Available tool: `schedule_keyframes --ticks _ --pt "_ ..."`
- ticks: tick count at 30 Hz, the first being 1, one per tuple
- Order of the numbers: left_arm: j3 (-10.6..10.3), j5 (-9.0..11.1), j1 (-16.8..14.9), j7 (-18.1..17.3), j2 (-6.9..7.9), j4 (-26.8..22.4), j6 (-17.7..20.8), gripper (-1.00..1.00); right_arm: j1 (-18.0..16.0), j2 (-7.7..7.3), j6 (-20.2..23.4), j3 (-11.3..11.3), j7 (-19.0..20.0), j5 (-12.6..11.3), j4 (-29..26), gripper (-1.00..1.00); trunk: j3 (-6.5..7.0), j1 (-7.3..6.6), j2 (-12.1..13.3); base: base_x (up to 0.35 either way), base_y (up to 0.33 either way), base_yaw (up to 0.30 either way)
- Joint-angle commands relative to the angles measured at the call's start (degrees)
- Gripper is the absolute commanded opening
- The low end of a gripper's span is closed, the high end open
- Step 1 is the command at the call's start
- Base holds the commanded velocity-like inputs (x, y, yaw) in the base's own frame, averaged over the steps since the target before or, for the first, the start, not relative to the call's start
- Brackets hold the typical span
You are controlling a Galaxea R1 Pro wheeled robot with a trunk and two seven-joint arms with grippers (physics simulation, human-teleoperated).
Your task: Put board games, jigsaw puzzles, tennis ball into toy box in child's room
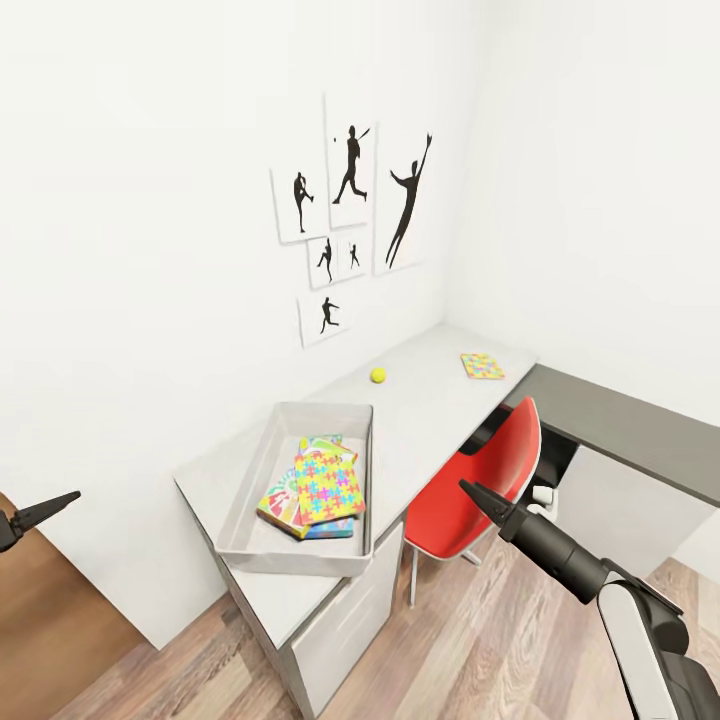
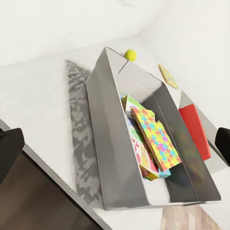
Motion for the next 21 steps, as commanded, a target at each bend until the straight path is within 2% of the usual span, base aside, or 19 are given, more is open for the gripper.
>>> schedule_keyframes --ticks 1,9,16,21 --pt "0.2 -0.6 -0.1 -0.5 -0.02 0.0 0.6 1.0 -0.1 0.0 0.4 -0.1 0.0 -0.3 0.0 1.0 -0.12 0.03 -0.1 -0.039 0.0 0.004" --pt "0.2 -0.5 -0.1 -0.6 -0.01 -0.1 0.6 1.0 -0.1 0.0 0.4 -0.3 0.1 0.2 0.0 1.0 -0.1 0.03 -0.1 -0.115 -0.044 0.001" --pt "0.2 -0.5 -0.1 -0.6 0.0 -0.1 0.6 1.0 -0.1 0.07 0.4 -1.0 0.0 0.4 0.0 1.0 -0.1 0.03 -0.1 -0.203 -0.167 0.001" --pt "0.2 -0.4 -0.1 -0.7 0.01 -0.1 0.6 1.0 -0.1 0.08 0.5 -1.1 -0.2 0.4 0.0 1.0 -0.01 0.03 -0.1 -0.074 -0.159 0.115"
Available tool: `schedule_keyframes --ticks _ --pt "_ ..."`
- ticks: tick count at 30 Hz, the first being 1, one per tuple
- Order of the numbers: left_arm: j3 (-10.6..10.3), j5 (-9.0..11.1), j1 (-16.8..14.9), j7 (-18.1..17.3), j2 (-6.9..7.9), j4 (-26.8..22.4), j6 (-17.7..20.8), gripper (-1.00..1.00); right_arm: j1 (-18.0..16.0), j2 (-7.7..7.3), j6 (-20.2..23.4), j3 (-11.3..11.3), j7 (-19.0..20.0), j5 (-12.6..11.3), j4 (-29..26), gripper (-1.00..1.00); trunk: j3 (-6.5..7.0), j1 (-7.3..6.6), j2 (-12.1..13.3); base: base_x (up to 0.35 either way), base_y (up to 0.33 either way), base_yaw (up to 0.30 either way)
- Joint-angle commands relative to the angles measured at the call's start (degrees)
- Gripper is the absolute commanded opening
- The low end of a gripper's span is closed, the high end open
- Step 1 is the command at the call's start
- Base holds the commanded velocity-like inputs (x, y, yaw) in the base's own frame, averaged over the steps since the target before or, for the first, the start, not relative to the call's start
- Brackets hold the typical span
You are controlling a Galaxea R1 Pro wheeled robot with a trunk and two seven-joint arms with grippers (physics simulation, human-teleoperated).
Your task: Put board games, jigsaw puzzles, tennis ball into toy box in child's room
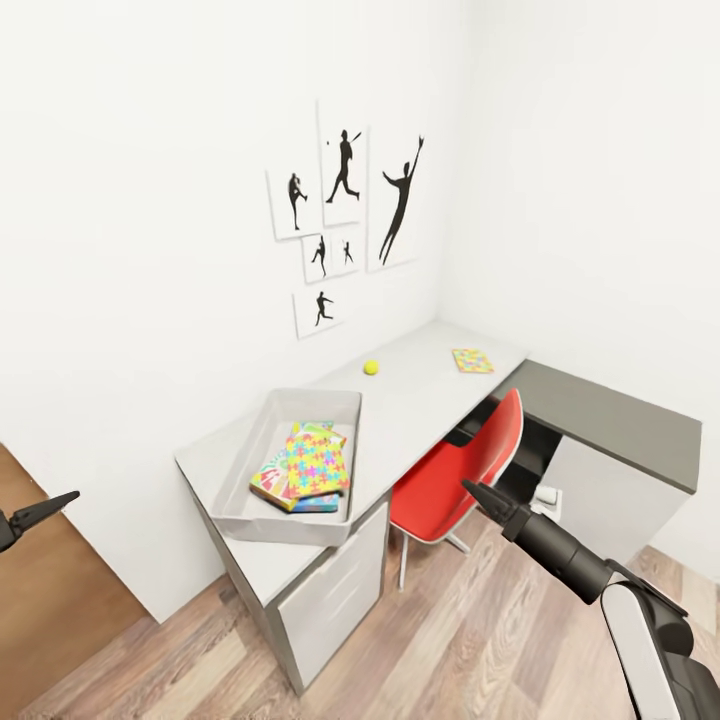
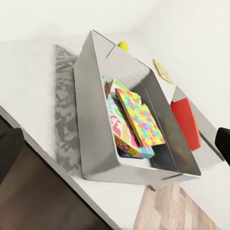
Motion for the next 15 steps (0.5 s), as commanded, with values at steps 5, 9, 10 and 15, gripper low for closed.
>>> schedule_keyframes --ticks 5,9,10,15 --pt "0.1 -0.6 -0.1 -0.5 -0.05 -0.1 0.6 1.0 0.0 -0.01 0.4 -0.1 -0.2 -0.3 0.0 1.0 0.07 0.03 -0.1 -0.042 -0.168 0.221" --pt "0.1 -0.5 -0.1 -0.5 -0.06 -0.1 0.6 1.0 0.0 -0.01 0.4 -0.1 -0.3 -0.2 0.0 1.0 0.23 0.03 -0.1 -0.012 -0.223 0.255" --pt "0.1 -0.5 -0.1 -0.5 -0.06 -0.1 0.6 1.0 0.0 -0.01 0.4 -0.1 -0.3 -0.2 0.0 1.0 0.27 0.03 -0.1 -0.006 -0.254 0.263" --pt "0.1 -0.4 -0.1 -0.5 -0.06 -0.1 0.6 1.0 0.0 0.0 0.4 -0.1 -0.3 -0.2 0.0 1.0 0.44 0.03 -0.1 -0.003 -0.271 0.27"
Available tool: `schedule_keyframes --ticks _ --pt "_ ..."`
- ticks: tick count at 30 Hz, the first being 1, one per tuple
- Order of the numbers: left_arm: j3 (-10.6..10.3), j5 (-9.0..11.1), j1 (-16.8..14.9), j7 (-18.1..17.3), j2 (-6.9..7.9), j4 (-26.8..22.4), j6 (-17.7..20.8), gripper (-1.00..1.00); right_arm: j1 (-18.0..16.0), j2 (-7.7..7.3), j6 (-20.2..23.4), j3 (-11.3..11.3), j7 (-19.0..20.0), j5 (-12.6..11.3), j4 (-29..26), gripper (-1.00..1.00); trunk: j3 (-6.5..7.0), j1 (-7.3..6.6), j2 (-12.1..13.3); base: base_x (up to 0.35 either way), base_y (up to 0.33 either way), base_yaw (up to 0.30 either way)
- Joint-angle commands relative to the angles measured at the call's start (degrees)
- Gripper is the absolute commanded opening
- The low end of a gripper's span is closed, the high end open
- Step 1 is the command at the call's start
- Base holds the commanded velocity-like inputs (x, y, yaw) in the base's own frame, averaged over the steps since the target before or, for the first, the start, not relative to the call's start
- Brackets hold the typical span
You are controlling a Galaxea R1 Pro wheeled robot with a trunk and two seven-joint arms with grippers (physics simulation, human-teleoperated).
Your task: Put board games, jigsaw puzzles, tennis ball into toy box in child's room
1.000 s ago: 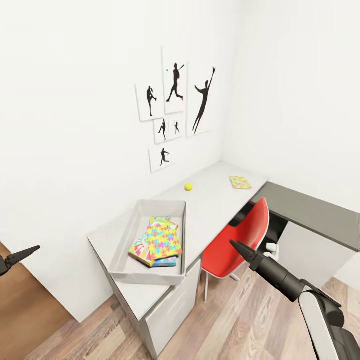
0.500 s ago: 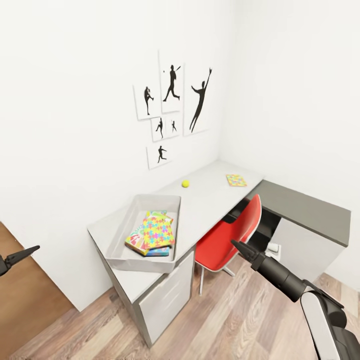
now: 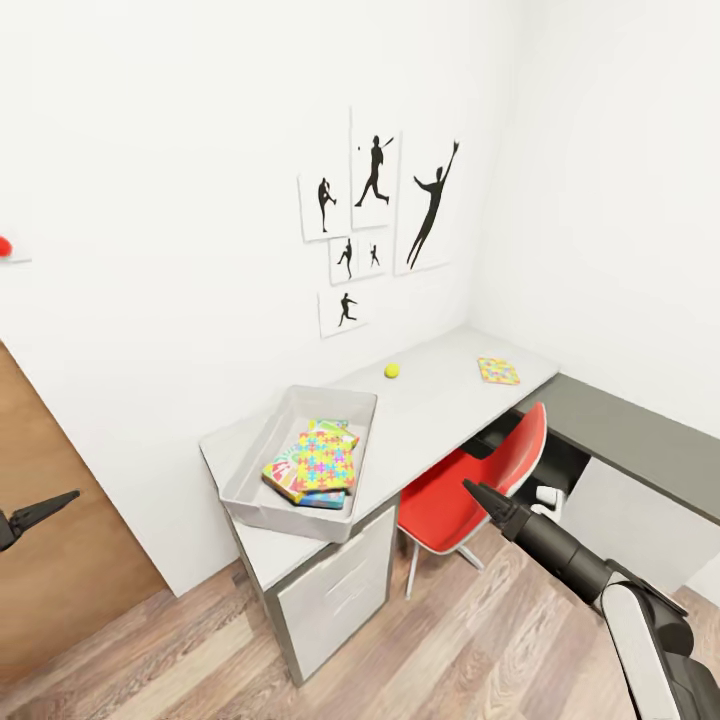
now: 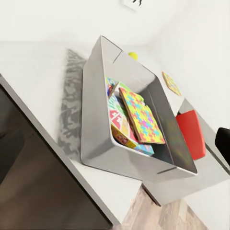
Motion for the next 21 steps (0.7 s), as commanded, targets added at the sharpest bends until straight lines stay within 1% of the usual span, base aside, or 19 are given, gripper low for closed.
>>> schedule_keyframes --ticks 1,6,9,15,21 --pt "0.1 -0.6 -0.1 -0.5 -0.04 -0.1 0.6 1.0 0.0 -0.02 0.4 0.0 0.0 -0.3 0.0 1.0 -0.09 0.04 -0.1 -0.001 -0.285 0.275" --pt "0.1 -0.5 -0.1 -0.5 -0.11 -0.3 0.6 1.0 0.0 -0.02 0.4 0.0 0.0 -0.3 0.0 1.0 0.0 0.04 -0.1 0.046 -0.274 0.276" --pt "0.1 -0.5 -0.1 -0.5 -0.12 -0.3 0.6 1.0 0.0 -0.02 0.4 0.0 0.0 -0.3 0.0 1.0 0.02 0.04 -0.1 0.113 -0.267 0.183" --pt "0.0 -0.6 -0.1 -0.5 -0.12 -0.3 0.6 1.0 0.0 -0.02 0.4 0.0 0.1 -0.3 0.0 1.0 0.03 0.04 -0.1 0.112 -0.283 0.053" --pt "0.0 -0.6 -0.1 -0.5 -0.12 -0.4 0.6 1.0 0.0 -0.02 0.4 -0.1 0.1 -0.3 0.0 1.0 0.03 0.04 -0.1 0.041 -0.306 0.006"
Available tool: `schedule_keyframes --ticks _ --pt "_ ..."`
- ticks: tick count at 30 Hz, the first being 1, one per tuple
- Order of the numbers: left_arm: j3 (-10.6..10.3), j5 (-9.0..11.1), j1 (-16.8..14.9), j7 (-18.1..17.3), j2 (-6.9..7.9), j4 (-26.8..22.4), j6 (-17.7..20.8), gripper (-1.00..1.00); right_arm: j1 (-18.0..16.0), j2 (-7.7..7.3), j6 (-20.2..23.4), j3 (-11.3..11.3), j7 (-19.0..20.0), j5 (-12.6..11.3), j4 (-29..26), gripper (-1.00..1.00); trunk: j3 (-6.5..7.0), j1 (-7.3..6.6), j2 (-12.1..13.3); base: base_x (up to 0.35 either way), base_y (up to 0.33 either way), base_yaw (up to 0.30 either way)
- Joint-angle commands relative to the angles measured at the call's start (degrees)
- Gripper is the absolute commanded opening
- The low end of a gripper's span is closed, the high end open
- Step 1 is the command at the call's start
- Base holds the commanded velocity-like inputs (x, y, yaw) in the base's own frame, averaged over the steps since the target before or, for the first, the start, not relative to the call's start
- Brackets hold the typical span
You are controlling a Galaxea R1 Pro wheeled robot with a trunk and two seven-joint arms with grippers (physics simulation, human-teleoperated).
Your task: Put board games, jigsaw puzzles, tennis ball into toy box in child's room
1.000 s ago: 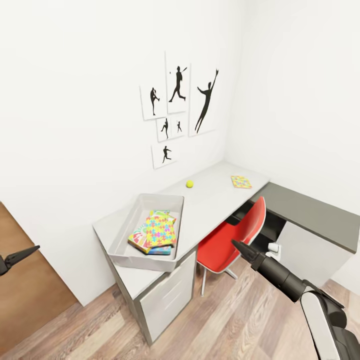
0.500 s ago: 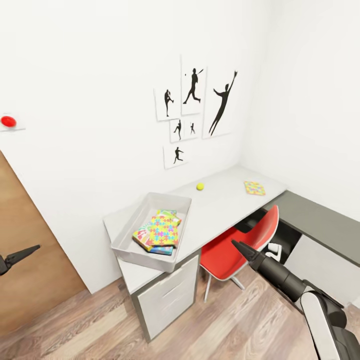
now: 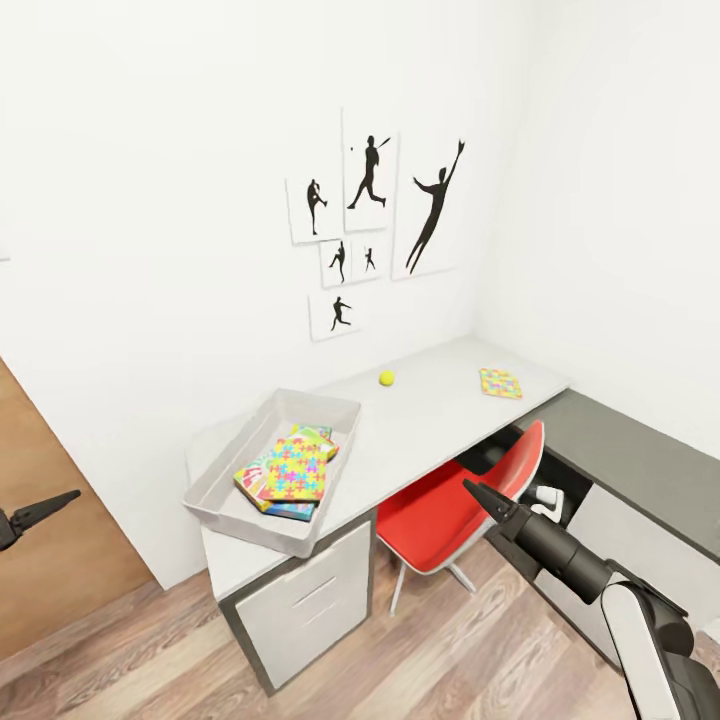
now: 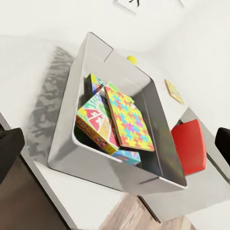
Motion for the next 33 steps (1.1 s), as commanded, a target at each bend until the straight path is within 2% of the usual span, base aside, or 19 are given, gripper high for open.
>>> schedule_keyframes --ticks 1,12,33 --pt "0.1 -0.6 -0.1 -0.5 -0.04 -0.1 0.6 1.0 -0.1 -0.01 0.4 0.0 0.0 -0.3 0.0 1.0 -0.12 0.04 -0.1 0.015 -0.31 0.002" --pt "0.1 -0.6 -0.1 -0.5 -0.19 -0.1 0.6 1.0 -0.1 -0.01 0.4 0.0 0.0 -0.3 0.0 1.0 -0.06 0.04 -0.1 0.005 -0.31 0.039" --pt "0.1 -0.5 -0.1 -0.6 -0.44 -0.1 0.6 1.0 -0.1 -0.01 0.4 0.0 -0.1 -0.3 0.0 1.0 0.31 0.04 -0.1 0.003 -0.299 0.261"
